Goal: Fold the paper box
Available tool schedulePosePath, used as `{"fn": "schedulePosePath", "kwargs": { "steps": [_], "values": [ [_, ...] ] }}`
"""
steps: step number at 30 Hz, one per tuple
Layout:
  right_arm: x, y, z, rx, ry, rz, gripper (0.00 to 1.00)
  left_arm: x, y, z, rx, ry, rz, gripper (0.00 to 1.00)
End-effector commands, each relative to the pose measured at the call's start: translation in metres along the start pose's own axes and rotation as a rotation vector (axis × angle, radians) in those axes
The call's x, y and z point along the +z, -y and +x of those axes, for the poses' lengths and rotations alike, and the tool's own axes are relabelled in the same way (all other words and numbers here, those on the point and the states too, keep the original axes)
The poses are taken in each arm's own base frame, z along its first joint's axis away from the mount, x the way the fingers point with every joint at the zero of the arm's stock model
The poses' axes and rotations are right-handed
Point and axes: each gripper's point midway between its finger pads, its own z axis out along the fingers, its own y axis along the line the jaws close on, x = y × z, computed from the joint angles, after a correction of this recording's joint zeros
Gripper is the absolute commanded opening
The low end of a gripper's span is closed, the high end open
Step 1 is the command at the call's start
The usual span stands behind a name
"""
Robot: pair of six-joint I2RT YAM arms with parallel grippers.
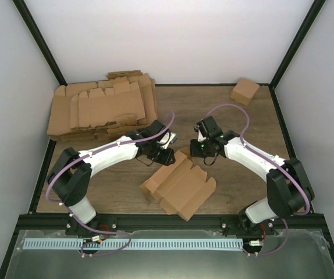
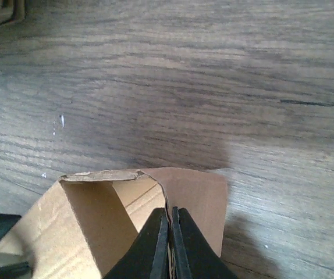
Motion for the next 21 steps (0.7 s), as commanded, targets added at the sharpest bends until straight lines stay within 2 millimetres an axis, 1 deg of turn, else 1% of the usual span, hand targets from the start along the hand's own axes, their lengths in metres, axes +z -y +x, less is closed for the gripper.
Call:
{"fn": "schedulePosePath", "kwargs": {
  "steps": [1, 6, 10, 13, 14, 17, 21],
  "values": [
    [-0.007, -0.030, -0.022, 0.013, 0.038, -0.088, 0.04, 0.002, -0.004, -0.002, -0.015, 0.022, -0.023, 0.30],
    [-0.007, -0.036, -0.016, 0.064, 0.012, -0.128, 0.04, 0.003, -0.003, -0.003, -0.026, 0.034, -0.018, 0.30],
    [-0.011, -0.036, -0.018, 0.117, 0.031, -0.136, 0.04, 0.003, -0.002, -0.005, -0.029, 0.037, -0.010, 0.30],
    [-0.007, -0.036, -0.019, 0.165, 0.030, -0.134, 0.03, 0.003, -0.002, -0.006, -0.028, 0.041, -0.015, 0.30],
    [-0.005, -0.038, -0.018, 0.171, 0.015, -0.147, 0.02, 0.003, -0.002, -0.006, -0.029, 0.041, -0.015, 0.30],
    [0.000, -0.041, -0.010, 0.203, -0.034, -0.164, 0.01, 0.003, -0.003, -0.006, -0.036, 0.043, -0.016, 0.30],
    [0.001, -0.033, 0.004, 0.250, -0.051, -0.155, 0.01, 0.003, -0.002, -0.005, -0.044, 0.047, -0.010, 0.30]
  ]
}}
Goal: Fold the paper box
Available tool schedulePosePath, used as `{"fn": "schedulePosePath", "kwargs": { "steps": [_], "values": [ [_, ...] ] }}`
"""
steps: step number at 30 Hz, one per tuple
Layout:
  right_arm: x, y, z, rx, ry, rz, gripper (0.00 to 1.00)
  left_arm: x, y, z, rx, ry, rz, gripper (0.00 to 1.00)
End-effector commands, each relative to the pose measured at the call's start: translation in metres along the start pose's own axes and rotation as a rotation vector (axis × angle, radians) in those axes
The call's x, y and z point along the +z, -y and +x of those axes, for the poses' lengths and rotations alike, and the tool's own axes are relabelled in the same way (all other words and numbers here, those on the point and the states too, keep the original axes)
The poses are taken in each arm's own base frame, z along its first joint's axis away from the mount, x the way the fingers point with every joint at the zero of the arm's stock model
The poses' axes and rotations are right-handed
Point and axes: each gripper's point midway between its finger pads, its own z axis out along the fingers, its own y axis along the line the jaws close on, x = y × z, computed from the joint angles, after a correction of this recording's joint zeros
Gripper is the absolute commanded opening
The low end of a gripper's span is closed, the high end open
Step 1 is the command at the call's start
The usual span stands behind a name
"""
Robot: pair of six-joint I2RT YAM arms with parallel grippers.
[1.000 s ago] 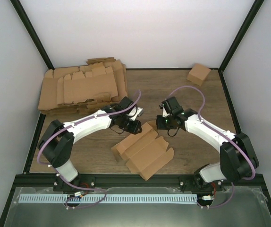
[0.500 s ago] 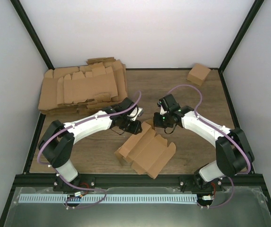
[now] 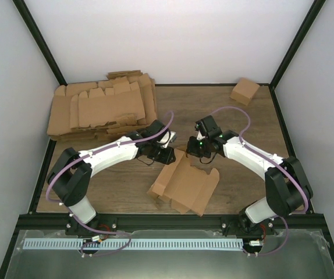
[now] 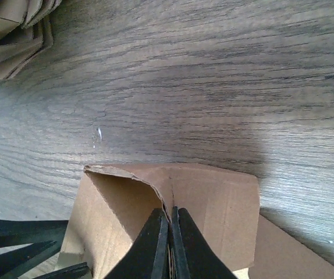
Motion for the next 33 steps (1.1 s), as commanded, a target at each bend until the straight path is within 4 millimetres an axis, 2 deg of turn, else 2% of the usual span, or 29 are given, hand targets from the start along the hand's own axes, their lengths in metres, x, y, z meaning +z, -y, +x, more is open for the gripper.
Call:
{"fn": "schedulePosePath", "kwargs": {
  "steps": [1, 7, 21, 25, 29, 31, 32, 33],
  "values": [
    [-0.003, -0.011, 0.014, 0.067, -0.030, -0.067, 0.01, 0.001, 0.000, 0.002, -0.014, 0.010, 0.003, 0.30],
    [-0.009, -0.005, 0.024, 0.123, -0.019, -0.085, 0.01, 0.004, 0.003, 0.005, -0.018, 0.000, 0.021, 0.30],
    [-0.004, 0.006, 0.060, 0.231, -0.063, -0.141, 0.03, 0.011, 0.011, 0.007, -0.014, -0.013, 0.040, 0.30],
    [-0.001, 0.001, 0.070, 0.212, -0.101, -0.172, 0.08, 0.010, 0.015, 0.006, -0.004, -0.017, 0.056, 0.30],
    [0.003, -0.010, 0.079, 0.115, -0.146, -0.247, 0.12, 0.011, 0.020, 0.007, 0.027, -0.037, 0.076, 0.30],
    [0.006, -0.009, 0.080, 0.080, -0.154, -0.244, 0.14, 0.010, 0.021, 0.008, 0.043, -0.049, 0.071, 0.30],
    [0.008, -0.008, 0.080, 0.064, -0.151, -0.241, 0.16, 0.009, 0.020, 0.007, 0.046, -0.049, 0.065, 0.30],
    [0.008, -0.008, 0.080, 0.046, -0.147, -0.249, 0.21, 0.007, 0.020, 0.006, 0.050, -0.045, 0.062, 0.30]
  ]
}}
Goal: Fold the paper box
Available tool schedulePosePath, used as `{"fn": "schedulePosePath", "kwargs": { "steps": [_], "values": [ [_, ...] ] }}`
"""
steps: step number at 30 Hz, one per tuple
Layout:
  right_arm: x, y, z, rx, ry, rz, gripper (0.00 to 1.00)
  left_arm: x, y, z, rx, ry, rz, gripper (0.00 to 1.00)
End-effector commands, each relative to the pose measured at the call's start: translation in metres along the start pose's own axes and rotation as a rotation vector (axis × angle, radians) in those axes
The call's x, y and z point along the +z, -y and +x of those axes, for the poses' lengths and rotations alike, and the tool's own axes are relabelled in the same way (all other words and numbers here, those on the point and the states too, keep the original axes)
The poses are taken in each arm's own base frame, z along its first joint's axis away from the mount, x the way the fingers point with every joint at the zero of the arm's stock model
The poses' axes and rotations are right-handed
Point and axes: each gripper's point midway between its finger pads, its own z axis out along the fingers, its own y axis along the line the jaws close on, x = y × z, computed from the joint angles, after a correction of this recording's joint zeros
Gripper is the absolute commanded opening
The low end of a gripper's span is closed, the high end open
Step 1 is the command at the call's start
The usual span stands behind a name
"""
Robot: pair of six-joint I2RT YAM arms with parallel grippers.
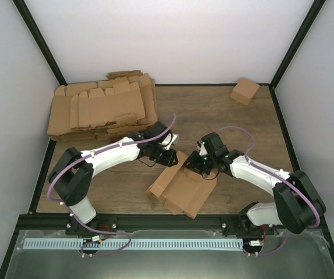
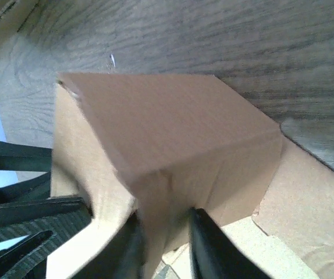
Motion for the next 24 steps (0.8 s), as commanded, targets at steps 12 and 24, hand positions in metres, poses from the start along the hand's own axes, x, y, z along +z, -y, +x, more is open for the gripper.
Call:
{"fn": "schedulePosePath", "kwargs": {
  "steps": [12, 24],
  "values": [
    [-0.015, -0.042, 0.028, -0.305, -0.053, -0.285, 0.65, 0.002, 0.011, 0.001, 0.030, -0.016, 0.048, 0.31],
    [-0.033, -0.019, 0.017, -0.295, -0.011, -0.201, 0.89, 0.002, 0.004, -0.002, 0.044, -0.027, 0.000, 0.31]
  ]
}}
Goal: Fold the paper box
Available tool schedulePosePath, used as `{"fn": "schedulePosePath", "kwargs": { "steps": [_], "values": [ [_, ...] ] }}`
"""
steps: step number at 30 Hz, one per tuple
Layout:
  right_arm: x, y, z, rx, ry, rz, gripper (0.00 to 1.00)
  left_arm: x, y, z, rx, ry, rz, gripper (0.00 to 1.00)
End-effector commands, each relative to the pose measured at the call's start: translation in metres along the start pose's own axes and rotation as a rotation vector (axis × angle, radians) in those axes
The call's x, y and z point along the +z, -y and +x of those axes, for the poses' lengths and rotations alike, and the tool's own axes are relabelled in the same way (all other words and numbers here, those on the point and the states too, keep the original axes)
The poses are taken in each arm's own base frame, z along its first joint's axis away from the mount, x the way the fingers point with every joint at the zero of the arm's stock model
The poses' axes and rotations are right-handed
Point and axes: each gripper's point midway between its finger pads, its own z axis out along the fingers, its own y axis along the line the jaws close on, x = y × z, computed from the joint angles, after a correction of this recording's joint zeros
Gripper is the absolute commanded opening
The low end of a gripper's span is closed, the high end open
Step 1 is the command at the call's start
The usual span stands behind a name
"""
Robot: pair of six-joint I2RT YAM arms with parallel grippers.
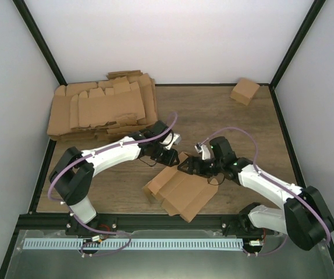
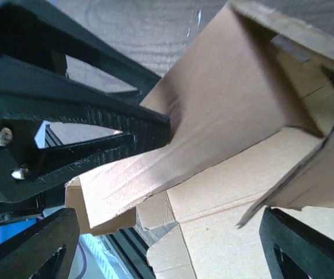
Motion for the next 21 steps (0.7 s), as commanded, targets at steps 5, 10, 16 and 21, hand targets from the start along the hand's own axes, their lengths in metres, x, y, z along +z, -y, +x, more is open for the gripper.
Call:
{"fn": "schedulePosePath", "kwargs": {
  "steps": [5, 10, 16, 21],
  "values": [
    [-0.029, 0.012, -0.022, -0.017, 0.115, 0.024, 0.91, 0.002, 0.000, -0.003, 0.022, -0.017, -0.014, 0.31],
    [-0.041, 0.009, -0.037, -0.057, 0.175, 0.036, 0.91, 0.002, -0.001, -0.002, 0.021, -0.020, -0.020, 0.31],
    [-0.063, 0.025, -0.072, -0.049, 0.320, 0.167, 0.85, 0.002, -0.001, -0.003, 0.022, -0.019, -0.020, 0.31],
    [-0.083, 0.040, -0.102, -0.015, 0.340, 0.143, 0.69, 0.001, -0.001, -0.002, 0.020, -0.018, -0.018, 0.31]
  ]
}}
